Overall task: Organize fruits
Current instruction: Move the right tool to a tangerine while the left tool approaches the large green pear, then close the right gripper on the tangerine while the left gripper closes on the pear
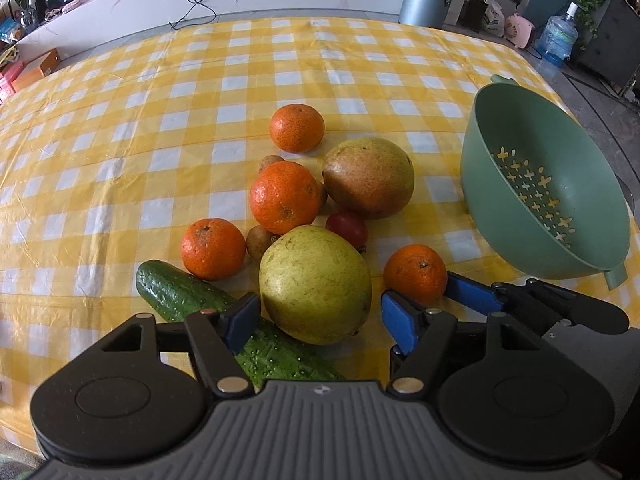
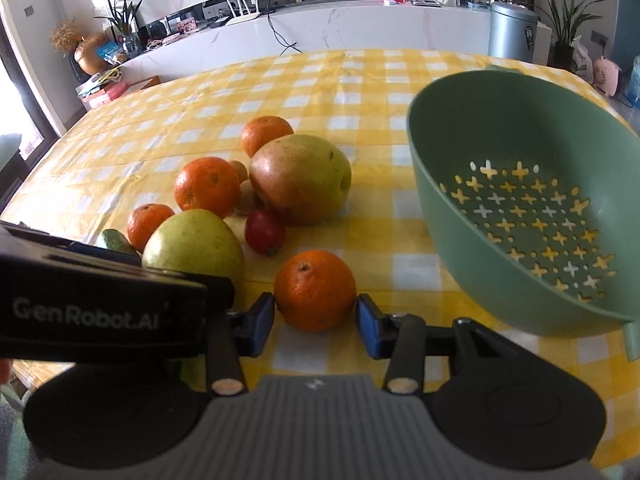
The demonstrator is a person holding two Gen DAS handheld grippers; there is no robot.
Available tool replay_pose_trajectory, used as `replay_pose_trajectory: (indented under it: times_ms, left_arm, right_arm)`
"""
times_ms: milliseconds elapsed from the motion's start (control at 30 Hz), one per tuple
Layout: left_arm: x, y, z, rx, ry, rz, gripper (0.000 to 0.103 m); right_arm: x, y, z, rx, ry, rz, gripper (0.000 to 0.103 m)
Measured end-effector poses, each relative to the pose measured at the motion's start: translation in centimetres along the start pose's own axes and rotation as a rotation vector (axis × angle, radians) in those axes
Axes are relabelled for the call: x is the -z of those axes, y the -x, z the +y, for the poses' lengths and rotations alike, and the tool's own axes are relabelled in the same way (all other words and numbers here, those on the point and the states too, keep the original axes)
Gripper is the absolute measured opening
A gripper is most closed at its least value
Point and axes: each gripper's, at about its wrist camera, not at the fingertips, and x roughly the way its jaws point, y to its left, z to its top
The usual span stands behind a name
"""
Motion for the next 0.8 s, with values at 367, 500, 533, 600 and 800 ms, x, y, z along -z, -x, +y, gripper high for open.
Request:
replay_pose_trajectory:
  times_ms: [367, 500, 533, 600, 800]
  left_arm:
    - [-0.1, -0.8, -1.6, -0.089, -0.045, -0.002, 0.081]
    - [-0.3, -1.3, -1.8, -0.111, -0.035, 0.001, 0.081]
    - [-0.3, -1.4, -1.8, -0.116, -0.036, 0.001, 0.081]
    - [-0.3, -1.4, -1.9, -0.122, -0.038, -0.003, 0.076]
    - [-0.1, -1.3, -1.8, -0.118, -0.037, -0.015, 0.073]
  right_arm:
    - [0.4, 0.9, -0.6, 0.080, -0.027, 0.017, 0.041]
    - [0.4, 0.9, -0.7, 0.082, -0.026, 0.012, 0.041]
    - [0.4, 0.8, -0.8, 0.081, -0.028, 0.010, 0.041]
    - [0.3, 0.8, -0.8, 0.081, -0.027, 0.008, 0.041]
    - [0.3, 0.8, -0.8, 0.083, -0.021, 0.006, 0.042]
